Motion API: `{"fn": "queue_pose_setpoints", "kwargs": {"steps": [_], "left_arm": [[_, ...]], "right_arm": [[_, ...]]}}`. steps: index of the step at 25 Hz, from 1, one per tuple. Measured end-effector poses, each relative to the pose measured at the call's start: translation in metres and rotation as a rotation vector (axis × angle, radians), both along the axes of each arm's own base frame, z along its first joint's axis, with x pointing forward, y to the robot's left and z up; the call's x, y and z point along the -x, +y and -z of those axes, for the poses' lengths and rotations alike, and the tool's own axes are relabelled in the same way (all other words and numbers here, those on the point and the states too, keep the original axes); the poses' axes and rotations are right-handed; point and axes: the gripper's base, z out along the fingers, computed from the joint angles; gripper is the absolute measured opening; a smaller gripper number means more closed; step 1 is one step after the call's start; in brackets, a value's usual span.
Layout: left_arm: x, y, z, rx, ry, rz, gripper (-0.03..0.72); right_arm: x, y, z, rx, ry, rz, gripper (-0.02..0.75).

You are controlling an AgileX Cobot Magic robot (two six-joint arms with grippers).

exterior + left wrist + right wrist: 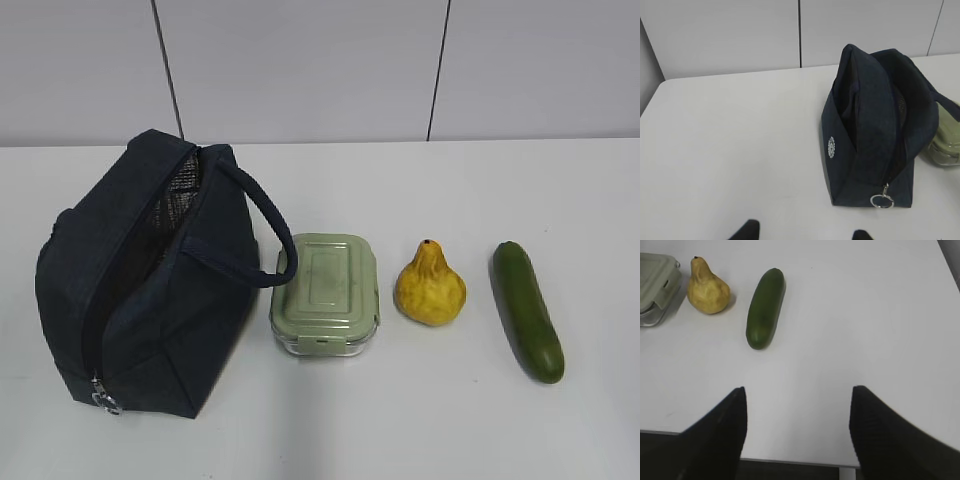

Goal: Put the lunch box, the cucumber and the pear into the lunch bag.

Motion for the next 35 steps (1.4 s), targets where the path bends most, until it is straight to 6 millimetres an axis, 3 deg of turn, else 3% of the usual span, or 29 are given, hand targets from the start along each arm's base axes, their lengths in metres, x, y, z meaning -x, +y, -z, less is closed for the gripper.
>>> {"fn": "queue_pose_setpoints", "kwargs": {"steps": [4,10,16,20,26,29,35], "left_arm": [[-0.009,-0.005,-0.004,0.037,0.056,0.028,0.34],[-0.041,-0.013,-0.014,0.099,0.196,0.06,0.34],[-0.071,-0.02,-0.028,0.193,0.151,0.072,0.34],[-0.095,-0.021,-0.026,0.204,0.193,0.055,0.34],[-0.122,-0.021,-0.02,0.206,0.229,0.029,0.34],[-0.128,-0.021,-0.018,0.198,0.233,0.028,0.34],[-0.138,-0.022,-0.013,0.18,0.277,0.031,0.34]], "right_arm": [[-0.014,0.004,-0.004,-0.027,0.094,-0.02,0.497],[-0.058,0.008,-0.018,-0.058,0.28,-0.022,0.497],[-0.124,0.013,-0.034,-0.093,0.4,-0.011,0.497],[-0.179,0.02,-0.039,-0.138,0.509,-0.012,0.497],[-0.253,0.028,-0.024,-0.198,0.697,-0.008,0.498],[-0.276,0.029,-0.015,-0.206,0.737,0.005,0.499],[-0.314,0.038,0.022,-0.148,0.859,0.048,0.502]]}}
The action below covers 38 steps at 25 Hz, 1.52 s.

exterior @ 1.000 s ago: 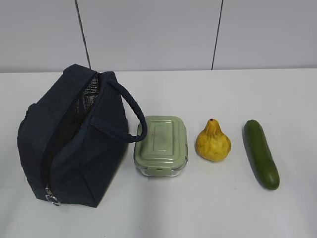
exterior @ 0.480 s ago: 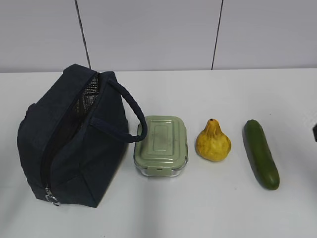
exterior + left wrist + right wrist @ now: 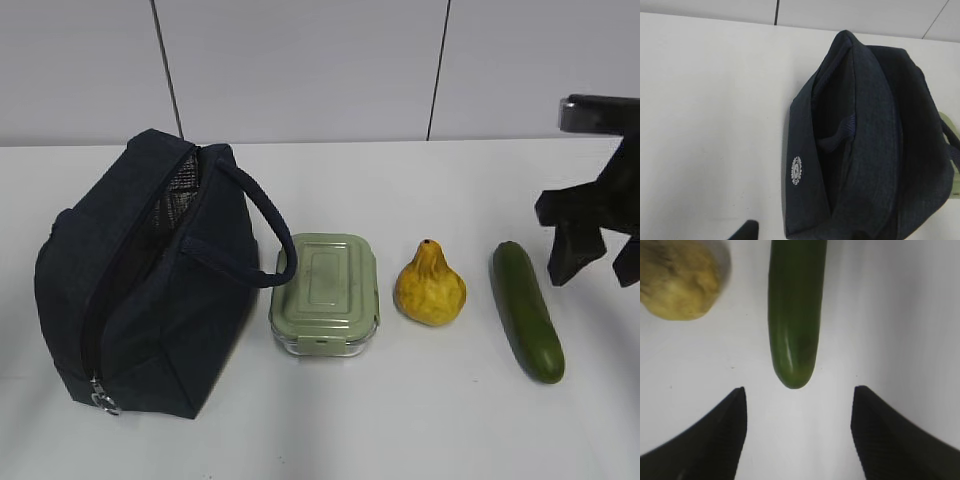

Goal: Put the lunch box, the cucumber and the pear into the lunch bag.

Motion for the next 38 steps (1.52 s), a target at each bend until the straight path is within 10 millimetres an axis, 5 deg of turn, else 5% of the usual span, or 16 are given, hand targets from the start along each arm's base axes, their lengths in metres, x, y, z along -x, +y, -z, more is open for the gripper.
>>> {"fn": "queue_pose_setpoints", "kwargs": {"steps": [12,34,38], "left_arm": [[-0.007,0.0,-0.022,-0.003,-0.056,0.002,0.34],[-0.015,0.0,-0.016,-0.02,-0.013,0.008,0.34],[-0.022,-0.001,-0.008,-0.04,0.044,0.028,0.34]], "right_arm": [[-0.032,0.021,0.045,0.067,0.036,-0.003,0.503],[-0.057,0.024,0.109,0.08,0.088,0.011,0.501],[-0.058,0.024,0.113,0.082,0.09,0.01,0.421]]}}
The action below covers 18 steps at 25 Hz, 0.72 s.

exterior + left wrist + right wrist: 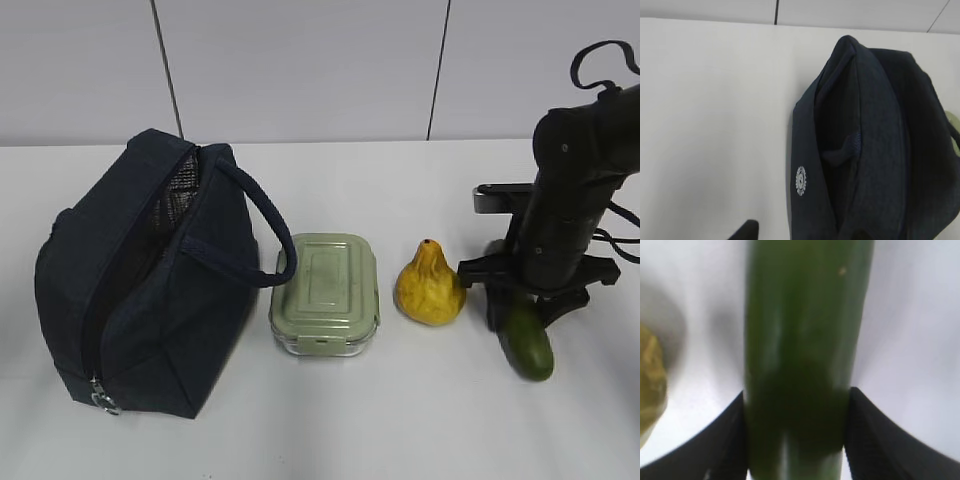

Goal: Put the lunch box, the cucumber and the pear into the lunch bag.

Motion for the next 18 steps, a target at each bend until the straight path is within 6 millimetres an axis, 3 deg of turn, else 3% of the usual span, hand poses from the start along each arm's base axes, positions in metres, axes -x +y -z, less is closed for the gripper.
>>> {"fn": "queue_pose_setpoints", "kwargs": {"steps": [2,9,14,18], "left_arm": [[-0.003,-0.001,0.003,-0.005,0.019,0.013,0.34],[-0.013,-0.011,0.0,0.026,0.049,0.132,0.34],[-0.035,-0.015,0.001,0.02,0.082,0.192,0.341],[-0.056,-0.02,0.019,0.025,0.179,0.258,0.341]], "right_arm": [[-0.001,-0.001,-0.001,0.009,-0.004,-0.006,0.351],[-0.001,-0.005,-0.008,0.058,-0.02,-0.039,0.35],[0.002,-0.008,-0.05,0.065,-0.158,-0.049,0.35],[0.007,-0.009,-0.083,0.053,-0.258,-0.058,0.35]]}}
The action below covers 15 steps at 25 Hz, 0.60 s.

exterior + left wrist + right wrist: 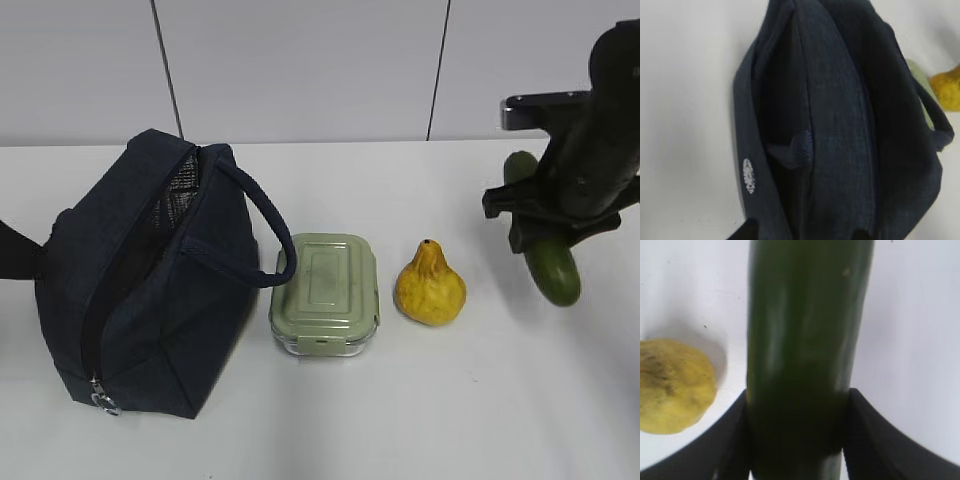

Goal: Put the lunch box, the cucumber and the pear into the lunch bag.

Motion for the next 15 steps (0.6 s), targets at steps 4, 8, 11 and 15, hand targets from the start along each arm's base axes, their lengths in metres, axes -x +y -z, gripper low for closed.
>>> {"fn": "queue_pose_setpoints", "kwargs": {"steps": [4,8,11,15], "left_arm": [[-0.016,-0.008,0.017,0.063,0.068,0.059,0.341],[-0.026,-0.009,0.03,0.064,0.103,0.059,0.334],[-0.03,-0.01,0.035,0.066,0.125,0.06,0.212],[-0.03,-0.01,0.035,0.069,0.124,0.063,0.031]], "right_arm": [[0.007,0.002,-0.027,-0.033,-0.086,-0.036,0.35],[0.014,0.007,-0.043,-0.094,-0.125,-0.078,0.35],[0.018,0.017,-0.05,-0.174,-0.139,-0.132,0.35],[0.023,0.052,-0.056,-0.364,-0.166,-0.251,0.35]]}}
